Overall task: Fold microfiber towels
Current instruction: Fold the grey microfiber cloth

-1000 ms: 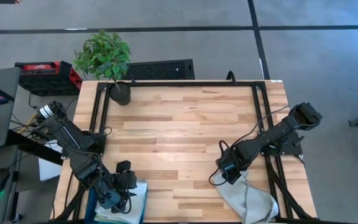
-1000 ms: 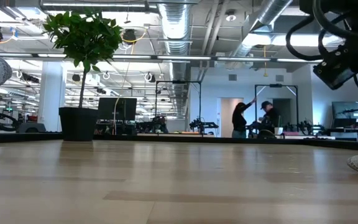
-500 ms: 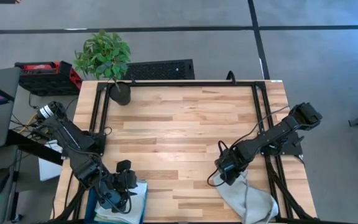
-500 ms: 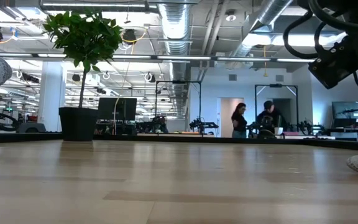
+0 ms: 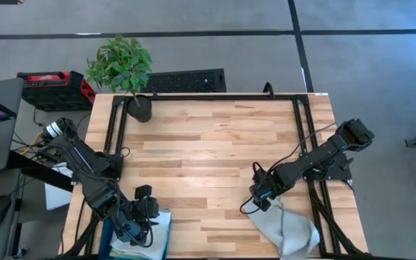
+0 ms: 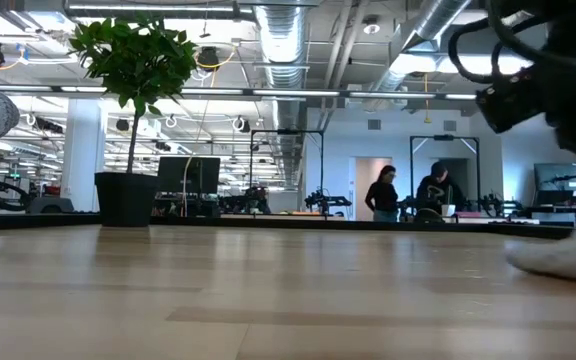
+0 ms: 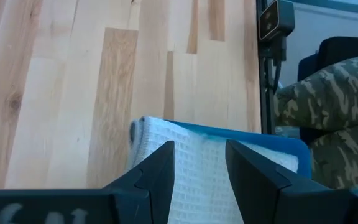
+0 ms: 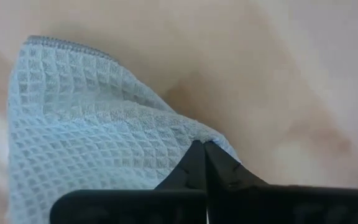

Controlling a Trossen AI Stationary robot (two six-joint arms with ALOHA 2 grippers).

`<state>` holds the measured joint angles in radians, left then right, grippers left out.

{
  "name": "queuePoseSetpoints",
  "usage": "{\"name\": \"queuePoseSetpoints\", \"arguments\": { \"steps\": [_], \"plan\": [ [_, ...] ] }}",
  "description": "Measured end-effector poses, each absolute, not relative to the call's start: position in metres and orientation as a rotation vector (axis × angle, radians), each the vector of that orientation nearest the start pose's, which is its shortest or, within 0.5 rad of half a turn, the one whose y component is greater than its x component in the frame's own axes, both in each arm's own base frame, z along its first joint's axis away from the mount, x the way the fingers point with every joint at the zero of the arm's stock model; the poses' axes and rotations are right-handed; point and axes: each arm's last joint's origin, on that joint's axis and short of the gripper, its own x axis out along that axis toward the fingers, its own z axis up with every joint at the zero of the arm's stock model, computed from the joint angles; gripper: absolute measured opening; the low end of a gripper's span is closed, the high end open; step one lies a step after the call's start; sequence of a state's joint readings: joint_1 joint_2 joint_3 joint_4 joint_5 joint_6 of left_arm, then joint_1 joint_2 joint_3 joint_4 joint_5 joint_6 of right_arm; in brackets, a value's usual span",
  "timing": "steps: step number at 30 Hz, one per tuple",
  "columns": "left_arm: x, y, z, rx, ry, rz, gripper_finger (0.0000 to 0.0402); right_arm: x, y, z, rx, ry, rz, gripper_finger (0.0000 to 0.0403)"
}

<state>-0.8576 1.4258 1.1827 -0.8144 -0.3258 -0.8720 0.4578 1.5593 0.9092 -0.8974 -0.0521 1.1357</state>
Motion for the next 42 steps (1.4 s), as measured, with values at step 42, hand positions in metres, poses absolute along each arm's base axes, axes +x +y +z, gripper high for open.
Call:
{"name": "queuePoseSetpoints", "arguments": {
  "steps": [42],
  "plan": [
    [0.21,-0.184,0.279,-0.175,0.93,0.084,0.0135,0.29,0.052,0.247,-0.009,1.192,-0.351,0.0001]
  ]
}}
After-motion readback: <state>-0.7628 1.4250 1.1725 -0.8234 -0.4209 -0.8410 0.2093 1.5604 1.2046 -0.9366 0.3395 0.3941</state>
